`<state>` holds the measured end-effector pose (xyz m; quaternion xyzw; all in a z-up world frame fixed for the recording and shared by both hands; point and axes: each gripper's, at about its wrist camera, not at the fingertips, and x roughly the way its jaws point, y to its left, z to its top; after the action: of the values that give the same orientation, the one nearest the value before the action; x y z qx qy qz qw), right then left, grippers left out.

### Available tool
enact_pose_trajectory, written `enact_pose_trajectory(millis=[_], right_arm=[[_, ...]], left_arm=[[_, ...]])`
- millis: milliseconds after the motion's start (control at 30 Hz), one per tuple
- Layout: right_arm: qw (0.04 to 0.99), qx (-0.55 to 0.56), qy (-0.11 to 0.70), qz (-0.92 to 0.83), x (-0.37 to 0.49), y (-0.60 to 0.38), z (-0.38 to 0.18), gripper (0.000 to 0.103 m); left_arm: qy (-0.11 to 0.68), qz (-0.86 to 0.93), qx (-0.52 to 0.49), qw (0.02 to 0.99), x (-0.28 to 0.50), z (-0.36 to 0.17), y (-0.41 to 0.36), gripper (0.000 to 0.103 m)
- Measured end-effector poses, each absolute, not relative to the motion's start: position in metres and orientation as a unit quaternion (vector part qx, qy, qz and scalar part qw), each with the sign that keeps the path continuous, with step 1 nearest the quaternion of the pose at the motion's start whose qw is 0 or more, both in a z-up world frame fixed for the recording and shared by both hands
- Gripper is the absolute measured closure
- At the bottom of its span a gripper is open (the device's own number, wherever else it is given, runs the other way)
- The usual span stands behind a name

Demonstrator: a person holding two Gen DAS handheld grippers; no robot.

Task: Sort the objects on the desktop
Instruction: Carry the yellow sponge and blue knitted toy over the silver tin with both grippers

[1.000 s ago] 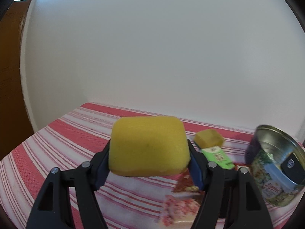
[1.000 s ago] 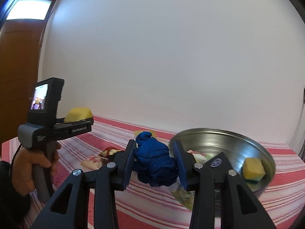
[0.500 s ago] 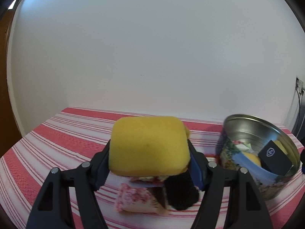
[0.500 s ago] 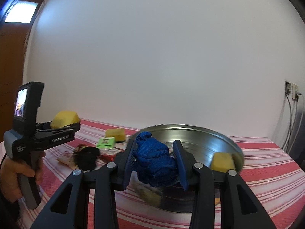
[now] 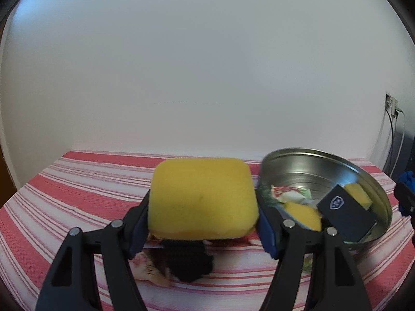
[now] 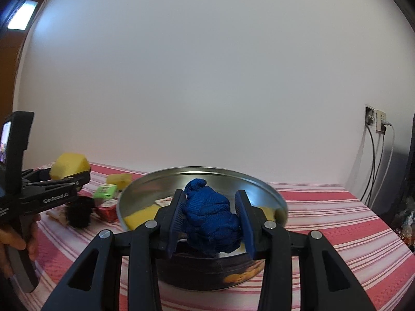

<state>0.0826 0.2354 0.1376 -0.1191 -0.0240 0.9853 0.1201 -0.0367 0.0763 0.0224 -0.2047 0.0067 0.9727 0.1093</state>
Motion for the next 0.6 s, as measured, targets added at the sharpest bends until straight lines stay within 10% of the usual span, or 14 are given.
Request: enact_pose_trajectory(millis=[600], right_arm=[[0.175,-0.129,-0.042,0.975,0.063,0.252,0.154,0.061]], left_arm=[[0.040,0.961,-0.205,0.179,-0.036,0.035,0.163,0.033]])
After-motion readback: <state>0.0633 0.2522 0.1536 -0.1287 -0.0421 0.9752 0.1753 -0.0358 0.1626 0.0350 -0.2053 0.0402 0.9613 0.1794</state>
